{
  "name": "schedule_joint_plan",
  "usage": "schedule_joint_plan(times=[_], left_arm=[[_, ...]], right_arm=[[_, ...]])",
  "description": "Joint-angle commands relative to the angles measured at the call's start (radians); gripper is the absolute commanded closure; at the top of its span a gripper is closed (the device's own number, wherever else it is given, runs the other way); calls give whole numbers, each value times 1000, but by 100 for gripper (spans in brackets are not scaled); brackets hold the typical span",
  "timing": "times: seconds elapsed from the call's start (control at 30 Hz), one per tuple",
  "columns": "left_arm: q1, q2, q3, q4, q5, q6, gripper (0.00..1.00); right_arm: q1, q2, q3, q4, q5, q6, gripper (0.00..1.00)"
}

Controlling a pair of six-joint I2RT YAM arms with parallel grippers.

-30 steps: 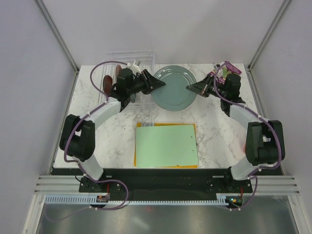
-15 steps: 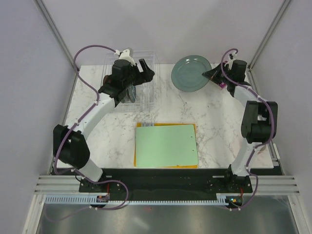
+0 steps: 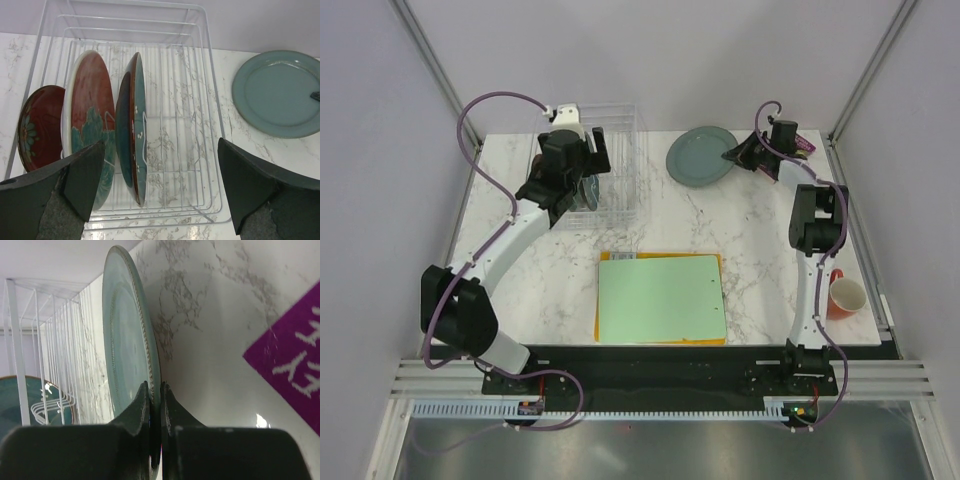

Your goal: Unload the plates from the dish rack

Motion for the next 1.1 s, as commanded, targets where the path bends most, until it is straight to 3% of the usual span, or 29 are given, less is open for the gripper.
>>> schedule_joint_plan(times=[0.0,0.07,0.1,0.2,0.23,0.37,0.5,0.6,0.9,1.07], left_arm=[[5,18,1,37,-54,61,1],[6,21,-4,37,-60,58,1],[6,23,-6,37,-65,58,1],[6,18,-12,34,-74,59,1],[5,17,-15,34,-79,59,1],[5,11,-12,21,-77,55,1],[5,-2,-13,8,-89,59,1],[6,-8,-22,2,-115,62,1],[26,60,0,-4,-119,58,1],[25,132,54,-3,-94,56,6]], right_arm=[[20,33,195,-1,-47,6,100],[28,55,197,-9,-45,3,87],[31,58,196,-18,-41,-4,74],[40,58,170,-57,-18,-34,59],[40,58,164,-58,-16,-37,42],[74,56,140,-78,-1,-67,22],[77,16,69,-110,40,-113,18],[88,-65,-14,-150,149,-176,9],[103,-272,-138,-258,459,-290,2],[108,-427,-228,-255,515,-311,2]])
